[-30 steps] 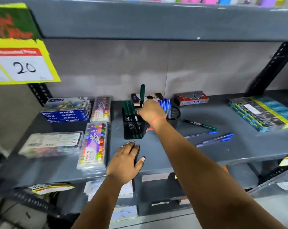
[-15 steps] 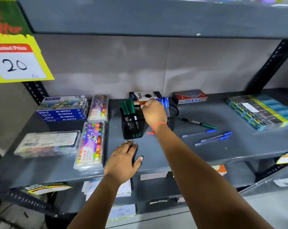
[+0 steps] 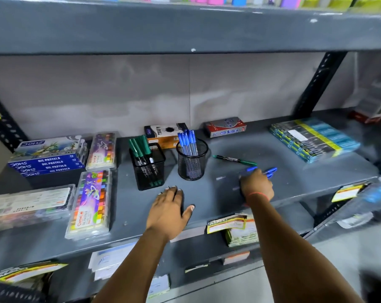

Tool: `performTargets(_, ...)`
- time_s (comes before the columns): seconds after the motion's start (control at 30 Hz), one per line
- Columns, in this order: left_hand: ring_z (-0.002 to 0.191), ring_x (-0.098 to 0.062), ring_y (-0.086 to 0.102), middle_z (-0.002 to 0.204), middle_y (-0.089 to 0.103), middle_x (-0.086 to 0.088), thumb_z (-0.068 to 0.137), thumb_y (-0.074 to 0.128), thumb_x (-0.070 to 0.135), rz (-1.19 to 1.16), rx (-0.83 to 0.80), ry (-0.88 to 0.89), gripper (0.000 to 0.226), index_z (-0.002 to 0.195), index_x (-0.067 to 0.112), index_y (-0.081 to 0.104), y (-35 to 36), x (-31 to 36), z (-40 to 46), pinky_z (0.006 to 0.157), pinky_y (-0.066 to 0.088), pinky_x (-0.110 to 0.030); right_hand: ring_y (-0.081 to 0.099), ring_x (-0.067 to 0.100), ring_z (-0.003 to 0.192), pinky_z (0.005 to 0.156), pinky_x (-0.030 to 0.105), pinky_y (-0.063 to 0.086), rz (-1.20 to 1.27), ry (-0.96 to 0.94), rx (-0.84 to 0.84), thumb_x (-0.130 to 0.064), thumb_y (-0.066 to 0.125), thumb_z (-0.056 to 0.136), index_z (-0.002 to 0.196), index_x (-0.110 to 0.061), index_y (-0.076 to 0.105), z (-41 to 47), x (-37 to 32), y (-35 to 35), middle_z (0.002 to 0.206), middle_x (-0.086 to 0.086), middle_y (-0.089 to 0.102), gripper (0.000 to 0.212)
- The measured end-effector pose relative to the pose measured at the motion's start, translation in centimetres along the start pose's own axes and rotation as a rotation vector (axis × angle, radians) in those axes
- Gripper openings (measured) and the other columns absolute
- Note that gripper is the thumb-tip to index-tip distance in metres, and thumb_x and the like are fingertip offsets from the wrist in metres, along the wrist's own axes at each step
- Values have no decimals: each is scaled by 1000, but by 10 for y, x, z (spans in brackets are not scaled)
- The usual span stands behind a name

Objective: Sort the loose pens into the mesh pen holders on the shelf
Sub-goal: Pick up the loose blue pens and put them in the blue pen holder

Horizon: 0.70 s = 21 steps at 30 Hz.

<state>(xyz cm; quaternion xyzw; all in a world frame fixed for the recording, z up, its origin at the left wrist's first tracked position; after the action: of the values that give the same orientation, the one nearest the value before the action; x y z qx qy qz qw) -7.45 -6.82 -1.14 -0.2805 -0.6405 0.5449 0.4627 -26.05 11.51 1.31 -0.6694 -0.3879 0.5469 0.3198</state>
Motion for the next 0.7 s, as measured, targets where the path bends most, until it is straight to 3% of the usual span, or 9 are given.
performTargets(0.13, 138, -25, 21, 150, 28, -10, 91, 33, 52, -19, 32, 4, 61, 138, 14, 28, 2, 5, 2, 115, 13, -36, 54, 38, 120, 98, 42, 44, 42, 9, -20, -17, 44, 92, 131, -8, 41, 4, 3, 2, 129, 21, 58, 40)
performTargets(0.33, 138, -23, 23, 149, 31, -9, 90, 36, 52, -44, 66, 2, 61, 137, 14, 31, -1, 4, 1, 115, 13, -35, 55, 40, 118, 98, 44, 43, 74, 10, -46, -13, 42, 93, 130, -5, 38, 6, 5, -1, 129, 21, 58, 37)
performTargets(0.47, 138, -22, 23, 149, 31, -8, 89, 37, 52, -58, 81, 3, 61, 137, 15, 33, -3, 4, 0, 115, 14, -34, 57, 42, 113, 97, 49, 49, 204, 54, -110, -9, 51, 90, 126, -3, 39, 5, 12, -1, 127, 24, 57, 38)
performTargets(0.53, 138, -22, 22, 150, 30, -8, 89, 37, 53, -67, 74, 1, 61, 137, 15, 31, -3, 4, 0, 115, 14, -35, 59, 42, 110, 95, 45, 50, 298, 57, -88, -9, 56, 87, 123, 0, 43, 3, 14, -7, 124, 25, 58, 39)
performTargets(0.63, 140, -21, 19, 151, 27, -6, 90, 36, 53, -80, 55, 2, 62, 139, 16, 29, -2, 2, 1, 115, 12, -33, 62, 39, 99, 79, 33, 44, 464, -43, 49, -13, 58, 86, 106, -2, 57, -5, 0, -29, 108, 26, 65, 22)
performTargets(0.7, 140, -19, 18, 152, 26, -4, 90, 36, 53, -86, 52, 4, 61, 139, 18, 28, -3, 0, 0, 115, 10, -32, 61, 36, 89, 75, 30, 42, 607, -122, 100, -18, 59, 86, 87, -11, 57, -13, -23, -42, 91, 21, 64, 8)
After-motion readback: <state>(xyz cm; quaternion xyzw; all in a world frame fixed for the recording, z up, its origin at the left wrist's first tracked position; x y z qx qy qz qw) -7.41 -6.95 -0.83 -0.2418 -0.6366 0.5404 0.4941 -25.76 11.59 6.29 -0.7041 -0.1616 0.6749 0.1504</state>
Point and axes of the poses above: each hand's wrist, its own z-axis towards the middle knuckle, its own y-axis out of the palm, x = y × z, the point moved 9 cm from there along z, towards the middle knuckle
